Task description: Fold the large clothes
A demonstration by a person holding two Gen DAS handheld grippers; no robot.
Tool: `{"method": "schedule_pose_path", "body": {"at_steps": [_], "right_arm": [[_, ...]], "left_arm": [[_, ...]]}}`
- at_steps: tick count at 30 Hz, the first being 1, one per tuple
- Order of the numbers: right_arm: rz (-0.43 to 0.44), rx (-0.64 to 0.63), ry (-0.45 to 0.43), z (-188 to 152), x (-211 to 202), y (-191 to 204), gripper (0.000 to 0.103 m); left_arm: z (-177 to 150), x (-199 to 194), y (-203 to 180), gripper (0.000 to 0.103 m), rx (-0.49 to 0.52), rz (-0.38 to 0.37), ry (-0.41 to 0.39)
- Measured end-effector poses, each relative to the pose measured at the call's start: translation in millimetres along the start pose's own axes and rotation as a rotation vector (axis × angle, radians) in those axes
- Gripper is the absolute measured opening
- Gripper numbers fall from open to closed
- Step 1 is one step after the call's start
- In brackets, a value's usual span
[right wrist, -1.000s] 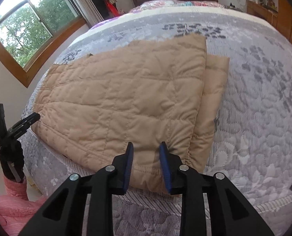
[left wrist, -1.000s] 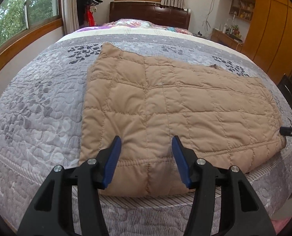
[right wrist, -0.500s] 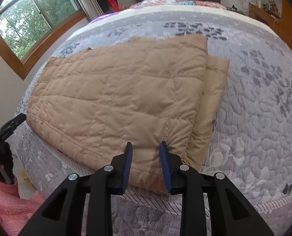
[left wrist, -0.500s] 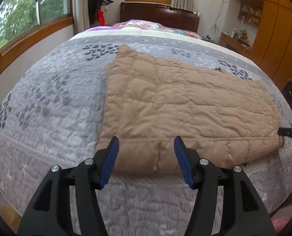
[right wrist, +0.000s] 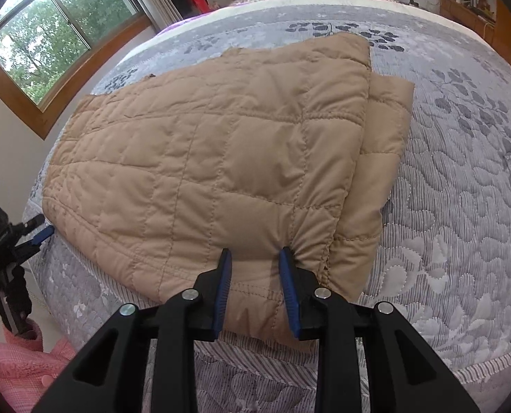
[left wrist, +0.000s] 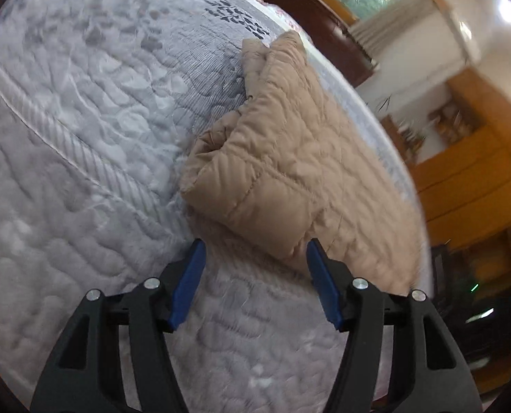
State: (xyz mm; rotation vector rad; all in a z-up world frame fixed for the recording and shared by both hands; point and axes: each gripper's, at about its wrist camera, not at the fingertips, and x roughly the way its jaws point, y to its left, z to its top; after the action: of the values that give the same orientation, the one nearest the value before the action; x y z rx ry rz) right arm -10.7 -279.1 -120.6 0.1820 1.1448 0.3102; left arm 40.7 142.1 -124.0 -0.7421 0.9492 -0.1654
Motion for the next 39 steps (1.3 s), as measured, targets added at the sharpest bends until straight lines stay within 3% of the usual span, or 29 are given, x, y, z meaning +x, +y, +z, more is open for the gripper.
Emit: {"method": "schedule_pose_path", "body": {"at_steps": [4,10,14,18,22,29,35,39], "right_arm": [[0.01,0.005,-0.005,-2,-1,-2,0.029],[0.018,0.003,-0.009,-3,-1,-3,0.029],[0.028,0.007,-0.013,-4,-1,-5,0.029],[0.042,0.02,-0.017,-6,-2,-7,0.029],[0.04,0.028,-0.012,-6,-3,-7,0.029],[0.025,0.032,0.006,-2,-5,-7,0.029],[0.033,0.051,0.014,-1,-4,-6,0.029],[0.028,0.059,0.017,0,-4,-7,0.029]], "left_arm": [[7,8,12,0.063,-0.106,-0.129,-0.019],[12,14,25,0.059,-0.204,-0.169,-0.085],[13,21,26,0.041,-0.27,-0.141,-0.114],[11,23,18,0.018,-0.273,-0.139,-0.142],[13,1,-19,0.012,-0.101,-0.101,-0.221],[13,-28,-95,0.011,0.21,-0.152,-0.287],[0,-25,-169,0.011,0.464,-0.221,-0.248],[-19,-14,-197,0.011,0.588,-0.25,-0.189]]}}
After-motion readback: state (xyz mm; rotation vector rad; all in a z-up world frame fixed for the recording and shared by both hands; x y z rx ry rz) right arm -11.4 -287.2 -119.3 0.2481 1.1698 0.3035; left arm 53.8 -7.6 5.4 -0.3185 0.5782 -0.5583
